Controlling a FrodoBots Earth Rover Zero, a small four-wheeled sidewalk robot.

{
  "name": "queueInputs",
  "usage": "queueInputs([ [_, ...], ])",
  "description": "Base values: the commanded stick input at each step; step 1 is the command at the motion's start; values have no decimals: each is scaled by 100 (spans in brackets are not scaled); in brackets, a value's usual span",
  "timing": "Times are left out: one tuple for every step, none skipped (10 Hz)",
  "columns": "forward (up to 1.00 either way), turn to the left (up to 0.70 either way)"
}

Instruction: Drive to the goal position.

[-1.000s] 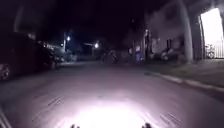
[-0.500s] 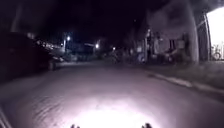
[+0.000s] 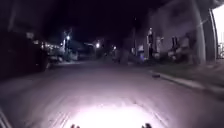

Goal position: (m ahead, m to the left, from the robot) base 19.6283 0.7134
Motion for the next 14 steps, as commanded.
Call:
queueInputs([
  [70,0],
  [70,0],
  [70,0],
  [70,0],
  [70,0],
  [70,0],
  [70,0],
  [70,0],
  [70,0],
  [70,0],
  [70,0],
  [70,0],
  [70,0],
  [70,0],
])
